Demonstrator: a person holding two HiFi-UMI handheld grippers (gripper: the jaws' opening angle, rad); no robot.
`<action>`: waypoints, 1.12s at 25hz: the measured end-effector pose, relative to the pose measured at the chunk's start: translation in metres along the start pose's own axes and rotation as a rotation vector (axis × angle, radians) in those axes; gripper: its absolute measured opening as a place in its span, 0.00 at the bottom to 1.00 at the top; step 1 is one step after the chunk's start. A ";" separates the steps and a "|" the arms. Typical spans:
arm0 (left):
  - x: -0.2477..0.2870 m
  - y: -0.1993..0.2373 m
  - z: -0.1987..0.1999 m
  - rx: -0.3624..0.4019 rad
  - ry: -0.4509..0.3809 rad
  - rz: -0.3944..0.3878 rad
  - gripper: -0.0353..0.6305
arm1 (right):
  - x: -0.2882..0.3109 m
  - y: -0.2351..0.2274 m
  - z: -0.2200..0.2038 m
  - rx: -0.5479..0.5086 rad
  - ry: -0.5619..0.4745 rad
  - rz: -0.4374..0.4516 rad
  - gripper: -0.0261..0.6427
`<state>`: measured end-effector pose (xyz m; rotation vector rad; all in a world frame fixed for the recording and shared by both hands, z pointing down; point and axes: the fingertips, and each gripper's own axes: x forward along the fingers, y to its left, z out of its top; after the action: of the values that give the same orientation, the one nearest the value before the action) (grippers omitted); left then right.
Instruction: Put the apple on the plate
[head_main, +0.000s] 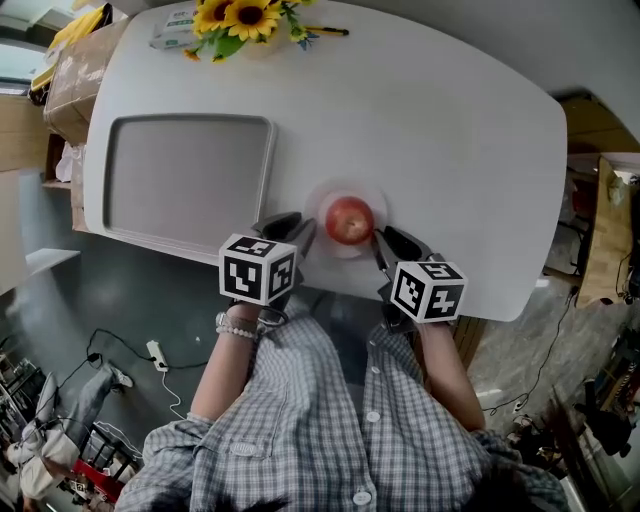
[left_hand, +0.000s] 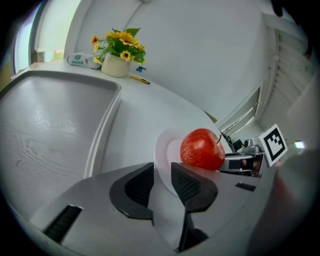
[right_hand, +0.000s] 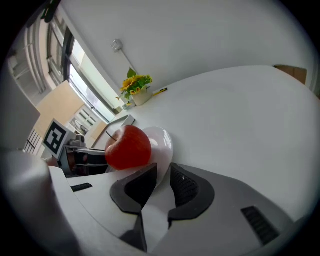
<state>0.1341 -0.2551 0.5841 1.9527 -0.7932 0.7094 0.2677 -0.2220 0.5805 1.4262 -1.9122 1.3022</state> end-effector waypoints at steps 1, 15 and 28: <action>0.000 0.001 0.000 -0.008 -0.001 -0.002 0.21 | 0.001 0.002 -0.001 0.020 -0.002 0.008 0.17; 0.001 0.008 0.001 -0.163 0.020 0.005 0.14 | 0.002 0.000 -0.002 0.181 0.017 0.027 0.14; -0.010 -0.008 0.008 -0.241 0.037 -0.060 0.12 | -0.019 0.002 0.006 0.304 0.005 0.009 0.12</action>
<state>0.1349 -0.2565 0.5692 1.7335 -0.7577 0.5842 0.2745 -0.2173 0.5619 1.5532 -1.7753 1.6545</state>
